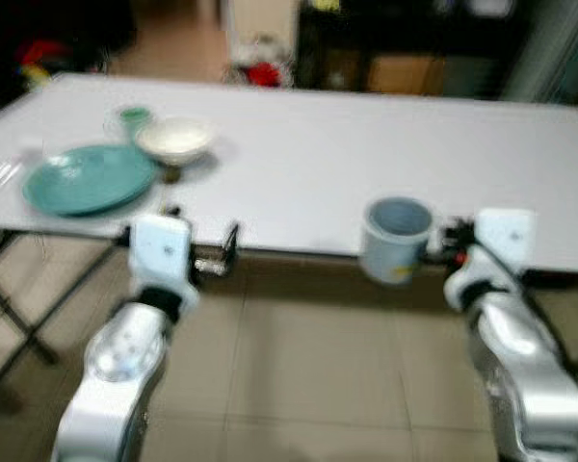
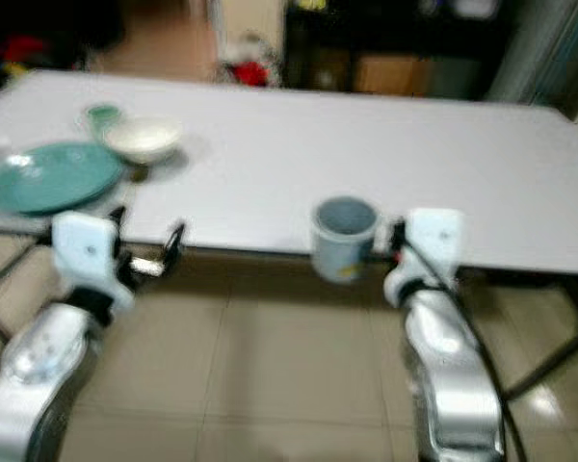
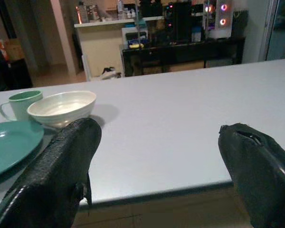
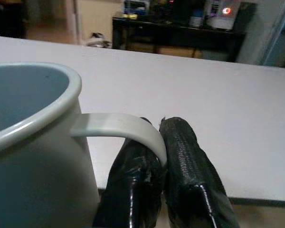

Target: Setting the table

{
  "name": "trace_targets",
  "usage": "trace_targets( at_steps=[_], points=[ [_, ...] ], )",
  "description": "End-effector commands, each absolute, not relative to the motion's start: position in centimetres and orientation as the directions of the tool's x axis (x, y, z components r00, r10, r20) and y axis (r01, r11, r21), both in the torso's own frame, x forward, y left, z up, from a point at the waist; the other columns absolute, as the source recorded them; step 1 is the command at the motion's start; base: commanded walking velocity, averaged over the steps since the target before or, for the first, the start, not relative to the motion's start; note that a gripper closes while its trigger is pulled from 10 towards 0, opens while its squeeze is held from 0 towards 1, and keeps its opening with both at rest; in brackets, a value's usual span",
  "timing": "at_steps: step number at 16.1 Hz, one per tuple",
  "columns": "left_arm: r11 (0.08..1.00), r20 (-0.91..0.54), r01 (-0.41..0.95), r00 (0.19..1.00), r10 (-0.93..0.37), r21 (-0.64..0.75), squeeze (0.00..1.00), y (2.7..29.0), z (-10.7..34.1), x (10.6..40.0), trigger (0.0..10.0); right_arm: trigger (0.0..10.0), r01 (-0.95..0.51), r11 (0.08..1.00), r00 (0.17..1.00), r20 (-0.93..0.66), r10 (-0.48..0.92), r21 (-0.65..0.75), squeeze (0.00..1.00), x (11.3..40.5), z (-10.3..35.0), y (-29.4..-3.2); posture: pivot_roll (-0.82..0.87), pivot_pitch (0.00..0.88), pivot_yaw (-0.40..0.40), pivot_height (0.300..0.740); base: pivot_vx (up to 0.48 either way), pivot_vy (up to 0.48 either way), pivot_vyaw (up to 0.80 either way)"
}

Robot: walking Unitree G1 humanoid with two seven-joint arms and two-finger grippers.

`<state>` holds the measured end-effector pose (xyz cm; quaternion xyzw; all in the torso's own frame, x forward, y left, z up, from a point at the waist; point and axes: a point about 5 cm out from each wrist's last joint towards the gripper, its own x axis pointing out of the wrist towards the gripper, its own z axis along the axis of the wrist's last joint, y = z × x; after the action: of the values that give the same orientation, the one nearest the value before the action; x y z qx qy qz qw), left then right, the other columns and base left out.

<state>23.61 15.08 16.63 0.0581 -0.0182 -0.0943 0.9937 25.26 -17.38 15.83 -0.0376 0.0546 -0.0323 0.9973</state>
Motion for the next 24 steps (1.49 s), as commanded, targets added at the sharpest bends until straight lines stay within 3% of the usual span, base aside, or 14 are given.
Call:
trace_targets(
  at_steps=[1,15,24],
  points=[
    [0.97,0.021,0.216,0.975,-0.22,0.115,0.0,14.4,16.6,23.8,10.0,10.0,0.094,0.991,0.991,-0.083,-0.102,-0.091,0.0,25.3,16.3,-18.4,0.02,0.0,-0.012,0.74,0.364,0.0,0.0],
    [0.96,0.028,0.255,0.965,-0.26,0.119,0.0,13.6,16.5,24.6,10.0,10.0,0.136,0.988,0.988,-0.059,-0.141,-0.073,0.0,26.2,16.5,-19.1,0.01,0.0,-0.007,0.74,0.361,0.0,-0.03],
    [0.947,0.034,0.29,0.954,-0.297,0.135,0.0,13.6,16.8,25.2,10.0,10.0,0.132,0.991,0.991,-0.033,-0.133,-0.037,0.0,28.3,16.4,-18.5,0.01,0.0,0.02,0.74,0.354,0.0,0.0]
  ],
)
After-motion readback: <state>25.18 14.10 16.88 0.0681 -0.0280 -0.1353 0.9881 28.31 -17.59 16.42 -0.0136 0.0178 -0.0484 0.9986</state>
